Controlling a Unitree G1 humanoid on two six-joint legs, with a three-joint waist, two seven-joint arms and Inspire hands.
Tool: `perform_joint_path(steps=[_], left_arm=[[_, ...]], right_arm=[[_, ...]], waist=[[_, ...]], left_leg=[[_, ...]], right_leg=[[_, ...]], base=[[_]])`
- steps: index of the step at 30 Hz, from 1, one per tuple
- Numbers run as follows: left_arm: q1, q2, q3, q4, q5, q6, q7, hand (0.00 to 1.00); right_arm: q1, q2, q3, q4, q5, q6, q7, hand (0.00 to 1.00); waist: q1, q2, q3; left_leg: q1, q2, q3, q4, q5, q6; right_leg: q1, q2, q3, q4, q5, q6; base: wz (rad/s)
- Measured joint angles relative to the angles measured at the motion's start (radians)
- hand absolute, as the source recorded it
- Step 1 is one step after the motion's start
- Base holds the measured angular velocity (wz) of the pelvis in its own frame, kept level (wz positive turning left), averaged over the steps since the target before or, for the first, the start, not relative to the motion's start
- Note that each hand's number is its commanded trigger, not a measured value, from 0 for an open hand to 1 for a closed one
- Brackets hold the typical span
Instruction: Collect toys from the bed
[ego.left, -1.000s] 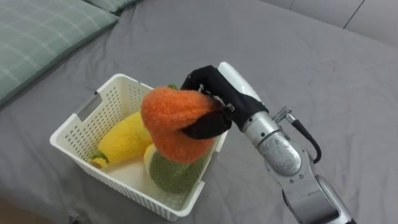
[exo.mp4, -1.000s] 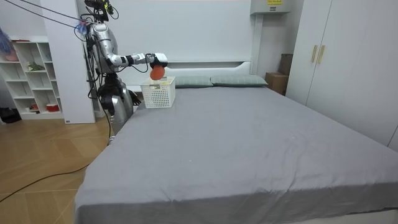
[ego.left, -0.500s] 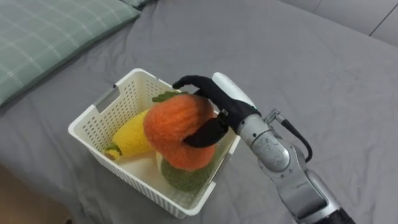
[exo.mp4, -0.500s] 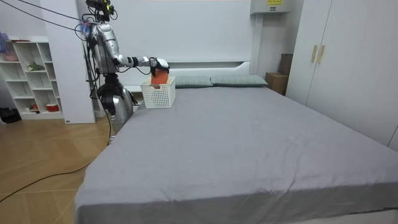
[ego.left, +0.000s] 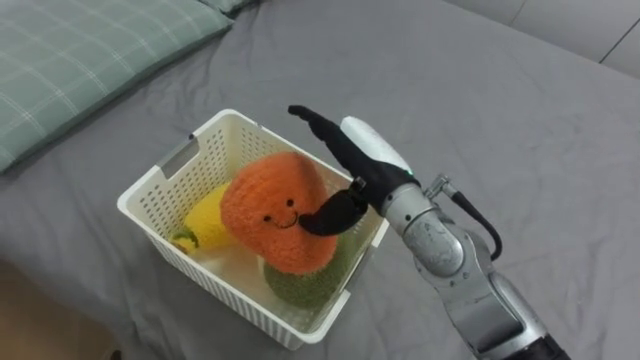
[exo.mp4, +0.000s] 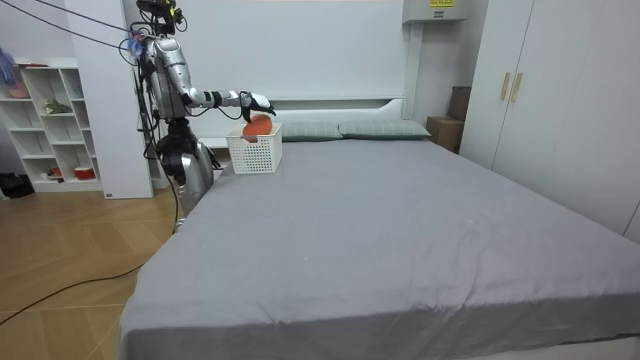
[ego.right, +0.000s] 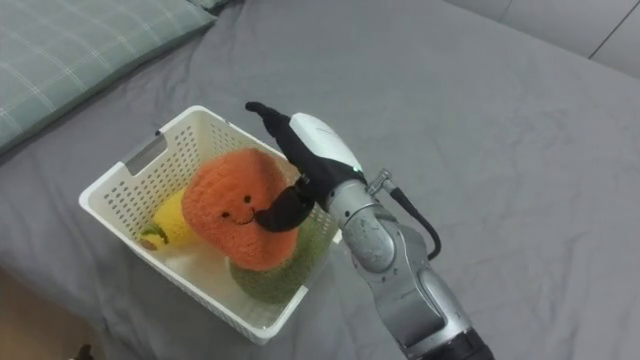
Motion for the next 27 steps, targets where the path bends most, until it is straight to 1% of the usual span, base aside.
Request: perform_joint_path(steps=[5,8,10,13,16,19,20,21,22,23,24,25,27], left_arm=[[-0.002,0.0,0.0,0.0,0.0,-0.001,0.004,0.0],[-0.001,0.0,-0.001,0.001,-0.001,-0.001,0.004,0.0],[-0.002,0.0,-0.002,0.001,-0.001,-0.001,0.004,0.0],[-0.002,-0.001,-0.003,0.002,-0.002,0.0,0.004,0.0],[0.003,0.0,-0.003,0.003,-0.002,0.0,0.007,0.0],[0.015,0.0,0.004,0.01,0.001,0.0,0.023,0.0],[0.016,-0.001,0.004,0.01,0.002,0.0,0.023,0.0],[0.017,0.0,0.004,0.01,0.001,0.0,0.023,0.0],[0.017,0.0,0.003,0.01,0.001,0.0,0.023,0.0],[0.017,-0.001,0.003,0.01,0.0,0.0,0.023,0.0],[0.02,-0.002,0.003,0.01,0.0,-0.001,0.023,0.0],[0.02,-0.003,0.003,0.011,0.0,-0.002,0.023,0.0],[0.027,-0.005,0.004,0.014,0.001,-0.006,0.023,0.0]], right_arm=[[0.0,-0.005,0.0,0.003,0.0,-0.005,-0.018,0.0],[0.001,-0.006,-0.001,0.005,0.0,-0.01,-0.021,0.0],[0.005,-0.007,-0.001,0.008,0.008,-0.011,-0.029,0.0],[0.012,-0.012,-0.001,0.009,0.044,-0.011,-0.036,0.0],[0.035,-0.014,-0.008,0.009,0.112,-0.012,-0.041,0.0],[0.058,-0.012,-0.027,0.009,0.145,-0.021,-0.04,0.0],[0.066,-0.011,-0.046,0.007,0.145,-0.025,-0.04,0.0],[0.068,-0.011,-0.063,0.003,0.146,-0.025,-0.041,0.0],[0.071,-0.012,-0.072,-0.002,0.146,-0.026,-0.043,0.0],[0.081,-0.01,-0.096,-0.011,0.15,-0.035,-0.052,0.0],[0.094,-0.01,-0.117,-0.012,0.158,-0.049,-0.067,0.0],[0.103,-0.009,-0.13,-0.013,0.164,-0.055,-0.074,0.0],[0.13,-0.008,-0.171,-0.015,0.168,-0.067,-0.104,0.0]], waist=[[-0.006,0.001,0.0008],[-0.021,0.003,0.0023],[-0.024,0.005,0.0034],[-0.025,0.007,0.0041],[-0.034,0.007,0.004],[-0.059,0.008,0.0035],[-0.072,0.01,0.0026],[-0.078,0.013,0.0025],[-0.082,0.015,0.0021],[-0.091,0.02,-0.0008],[-0.106,0.027,-0.0078],[-0.109,0.031,-0.01],[-0.132,0.048,-0.0118]], left_leg=[[0.002,0.0,0.0,0.002,0.0,0.0],[0.001,-0.001,-0.004,0.003,0.0,0.0],[0.001,0.0,-0.003,0.004,0.0,0.0],[0.001,0.001,0.011,0.001,0.0,0.0],[0.008,0.001,0.024,-0.001,0.0,0.0],[0.011,0.001,0.027,-0.002,0.0,0.0],[0.012,0.001,0.027,-0.002,0.0,0.001],[0.014,0.002,0.034,-0.002,0.0,0.001],[0.016,0.003,0.039,-0.002,0.0,0.001],[0.019,0.004,0.043,-0.006,0.0,0.001],[0.022,0.003,0.045,-0.007,0.0,0.001],[0.026,0.003,0.048,-0.007,0.0,0.001],[0.039,0.004,0.052,-0.012,0.0,0.001]], right_leg=[[0.001,0.0,-0.003,0.0,0.0,0.0],[0.004,0.0,-0.004,0.0,0.0,0.0],[0.005,0.0,-0.005,0.0,0.0,0.0],[0.003,0.0,0.004,0.0,0.0,0.0],[0.003,0.0,0.015,0.0,0.0,0.0],[0.004,0.0,0.02,0.0,0.0,0.0],[0.002,0.0,0.03,0.0,0.0,0.0],[0.0,0.0,0.041,0.0,0.0,0.0],[0.0,0.001,0.042,0.0,0.0,0.0],[0.0,0.001,0.043,0.0,0.0,0.0],[0.002,0.001,0.043,0.0,0.0,0.0],[0.004,0.001,0.045,0.0,0.0,0.0],[0.017,0.002,0.057,0.0,0.0,0.0]], base=[[0.0],[0.03],[-0.03],[-0.1],[-0.07],[-0.05],[-0.08],[-0.12],[-0.18],[-0.1],[-0.07],[-0.08],[-0.1]])
